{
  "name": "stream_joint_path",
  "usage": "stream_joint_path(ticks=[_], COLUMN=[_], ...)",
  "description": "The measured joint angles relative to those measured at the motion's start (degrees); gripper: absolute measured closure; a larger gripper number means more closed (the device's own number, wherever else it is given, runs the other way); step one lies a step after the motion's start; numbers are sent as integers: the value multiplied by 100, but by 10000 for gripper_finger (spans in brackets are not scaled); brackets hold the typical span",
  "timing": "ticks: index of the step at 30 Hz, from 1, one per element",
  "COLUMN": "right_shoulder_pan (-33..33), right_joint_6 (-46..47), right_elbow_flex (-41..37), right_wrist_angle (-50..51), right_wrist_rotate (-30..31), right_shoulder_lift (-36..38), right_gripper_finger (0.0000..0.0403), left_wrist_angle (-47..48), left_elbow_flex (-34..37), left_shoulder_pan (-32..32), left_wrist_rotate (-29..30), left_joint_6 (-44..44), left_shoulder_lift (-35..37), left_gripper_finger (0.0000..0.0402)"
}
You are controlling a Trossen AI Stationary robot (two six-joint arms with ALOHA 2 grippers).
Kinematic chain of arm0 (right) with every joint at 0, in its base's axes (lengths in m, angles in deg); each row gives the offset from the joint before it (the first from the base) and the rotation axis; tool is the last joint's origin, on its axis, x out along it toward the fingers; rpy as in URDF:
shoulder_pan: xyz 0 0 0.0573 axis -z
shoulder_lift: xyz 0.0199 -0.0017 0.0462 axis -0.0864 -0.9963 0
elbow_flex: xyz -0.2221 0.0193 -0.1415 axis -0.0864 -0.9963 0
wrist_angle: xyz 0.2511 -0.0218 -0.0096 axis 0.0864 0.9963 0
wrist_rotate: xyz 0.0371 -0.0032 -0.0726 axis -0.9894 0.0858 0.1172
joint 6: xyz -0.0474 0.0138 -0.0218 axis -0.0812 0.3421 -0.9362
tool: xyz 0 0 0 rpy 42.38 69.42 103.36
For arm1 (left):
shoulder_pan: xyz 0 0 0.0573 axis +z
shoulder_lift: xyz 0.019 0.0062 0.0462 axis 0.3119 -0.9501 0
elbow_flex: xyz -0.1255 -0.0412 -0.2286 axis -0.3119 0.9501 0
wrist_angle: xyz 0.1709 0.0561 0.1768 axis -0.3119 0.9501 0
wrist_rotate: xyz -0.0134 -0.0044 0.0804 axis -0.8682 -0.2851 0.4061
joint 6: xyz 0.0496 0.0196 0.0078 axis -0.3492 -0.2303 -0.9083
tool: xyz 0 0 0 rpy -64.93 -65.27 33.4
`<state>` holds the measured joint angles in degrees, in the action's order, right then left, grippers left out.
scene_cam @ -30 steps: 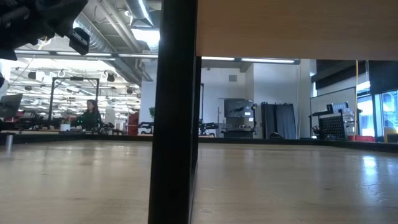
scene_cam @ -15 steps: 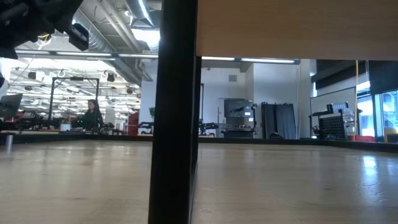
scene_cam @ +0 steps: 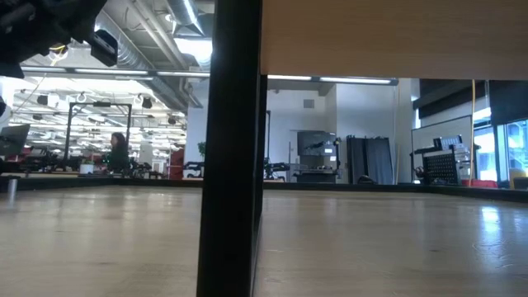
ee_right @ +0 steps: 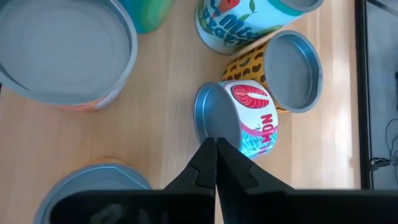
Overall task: Pick and place cans onto a shelf
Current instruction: Adjust the tuna can on the shelf, then adjust the canned spicy black beans on the shelf
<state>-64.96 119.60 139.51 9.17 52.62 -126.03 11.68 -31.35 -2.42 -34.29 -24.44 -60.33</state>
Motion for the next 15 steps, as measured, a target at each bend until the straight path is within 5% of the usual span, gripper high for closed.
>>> stream_joint_path(ticks=[15], right_shoulder_pan=[229], right_joint_6=[-17], right_elbow_flex=[280], right_wrist_angle=[5], right_wrist_rotate=[17], right_shoulder_lift=[0], right_gripper_finger=[402], left_wrist_angle=[0], left_elbow_flex=[0], left_shoulder_pan=[0], left_wrist_rotate=[0], left_joint_6=[13], left_shoulder_lift=[-1], left_gripper_finger=[401])
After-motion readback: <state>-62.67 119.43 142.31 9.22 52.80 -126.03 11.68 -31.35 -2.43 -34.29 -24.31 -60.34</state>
